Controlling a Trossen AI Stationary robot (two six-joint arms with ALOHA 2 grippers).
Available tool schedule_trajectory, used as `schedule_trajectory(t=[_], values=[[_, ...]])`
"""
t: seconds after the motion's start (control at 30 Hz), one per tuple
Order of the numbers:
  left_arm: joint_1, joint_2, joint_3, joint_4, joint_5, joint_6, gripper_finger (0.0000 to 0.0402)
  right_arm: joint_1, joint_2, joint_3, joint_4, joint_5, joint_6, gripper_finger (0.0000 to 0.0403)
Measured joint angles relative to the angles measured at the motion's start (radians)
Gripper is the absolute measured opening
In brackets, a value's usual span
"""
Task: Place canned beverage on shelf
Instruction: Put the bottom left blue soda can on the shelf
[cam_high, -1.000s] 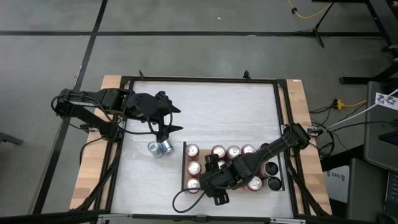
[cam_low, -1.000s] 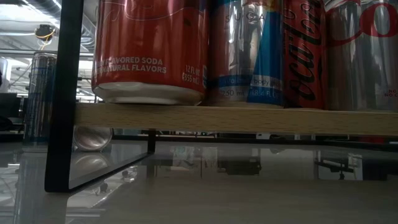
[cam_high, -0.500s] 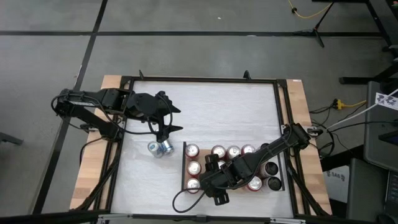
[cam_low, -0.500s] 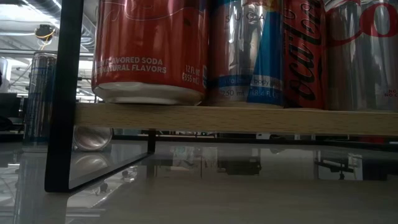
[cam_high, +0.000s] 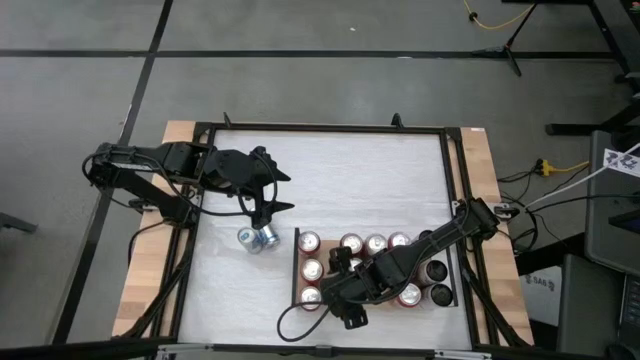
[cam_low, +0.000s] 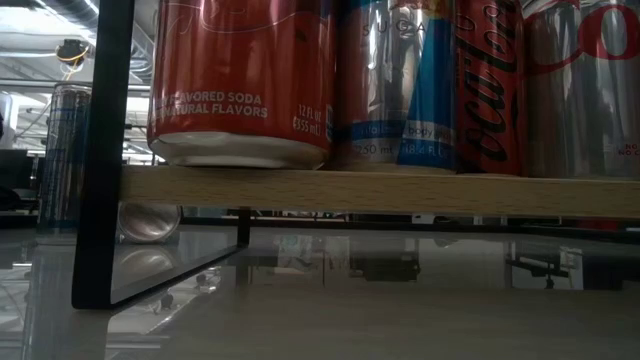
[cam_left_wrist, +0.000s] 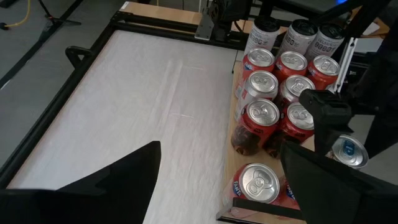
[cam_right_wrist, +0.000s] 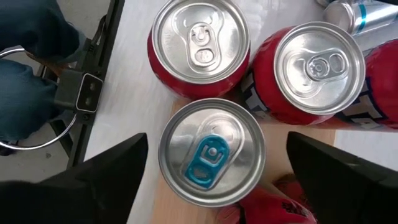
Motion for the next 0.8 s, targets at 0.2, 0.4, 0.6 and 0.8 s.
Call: schedule_trajectory(t=[0.2, 0.4, 0.6, 0.8], values=[[0.0, 0.0, 0.0, -0.002, 0.0, -0.001, 0.0322, -0.002, 0.0, 0.0, 0.0, 0.0, 0.0, 0.0385], [-0.007, -0.02, 0.0, -0.067, 0.002, -0.059, 0.0322, -0.001, -0.008, 0.0, -0.001, 0.001, 0.0, 0.0386], [-0.033, -0.047, 0.0, -0.169, 0.004, -0.185, 0.0322, -0.001, -0.018, 0.0, -0.006, 0.001, 0.0, 0.0386], [-0.077, -0.064, 0.0, -0.305, 0.001, -0.481, 0.0322, -0.001, -0.052, 0.0, -0.014, 0.0, 0.0, 0.0386]])
